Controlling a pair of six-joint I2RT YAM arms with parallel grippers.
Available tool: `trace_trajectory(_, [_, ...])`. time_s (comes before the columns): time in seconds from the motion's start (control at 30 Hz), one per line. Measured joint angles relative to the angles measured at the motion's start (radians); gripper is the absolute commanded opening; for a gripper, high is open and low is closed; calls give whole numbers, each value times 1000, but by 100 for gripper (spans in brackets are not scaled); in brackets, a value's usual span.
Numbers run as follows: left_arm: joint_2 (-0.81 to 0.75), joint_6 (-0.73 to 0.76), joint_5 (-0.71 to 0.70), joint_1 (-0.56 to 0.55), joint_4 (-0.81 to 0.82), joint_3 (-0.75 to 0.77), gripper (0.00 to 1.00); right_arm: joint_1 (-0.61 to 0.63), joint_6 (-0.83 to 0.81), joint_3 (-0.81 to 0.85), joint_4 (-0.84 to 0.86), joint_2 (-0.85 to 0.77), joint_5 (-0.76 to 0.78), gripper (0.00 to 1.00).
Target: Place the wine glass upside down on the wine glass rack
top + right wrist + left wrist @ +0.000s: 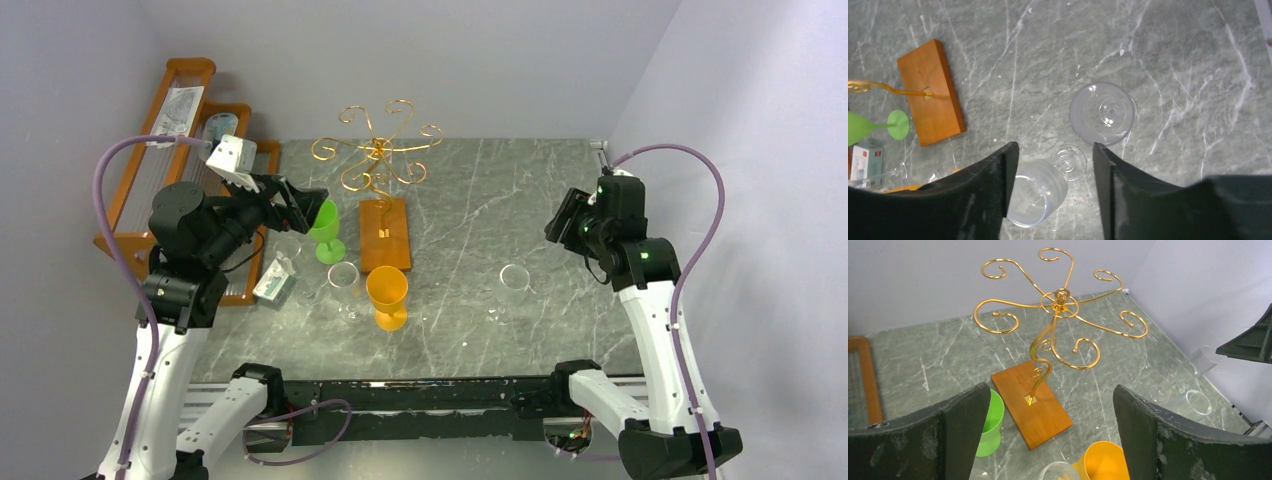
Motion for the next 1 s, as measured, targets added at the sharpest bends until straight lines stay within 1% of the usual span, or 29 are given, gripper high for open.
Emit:
trace_trajectory(0.03, [0, 0, 4, 0, 2, -2, 97, 1, -5, 0, -5, 3, 10, 47])
trace_trajectory(0.1, [4, 3, 13, -2, 2, -6, 97, 3, -11, 0, -9, 19, 28, 44])
trace_trajectory(0.37, [24, 6, 14, -5, 2, -6, 97, 51, -13, -28, 21, 108, 90, 43])
trace_trajectory(0.43, [24, 7, 14, -5, 2, -6, 97, 81, -13, -34, 34, 128, 111, 41])
trace_trajectory(0.5, [25, 7, 14, -5, 2, -5, 97, 114, -10, -35, 47, 153, 137, 34])
trace_trajectory(0.57, [27, 10, 13, -5, 2, -3, 97, 145, -5, -40, 56, 174, 168, 24])
trace_trajectory(0.63, [28, 12, 13, -5, 2, -2, 97, 175, -1, -45, 58, 191, 198, 17])
trace_trajectory(0.8, [28, 13, 13, -5, 2, 0, 97, 233, 12, -46, 57, 208, 279, 0])
trace_trajectory(1.0, [28, 3, 13, -5, 2, 13, 95, 283, 17, -40, 59, 207, 330, 0])
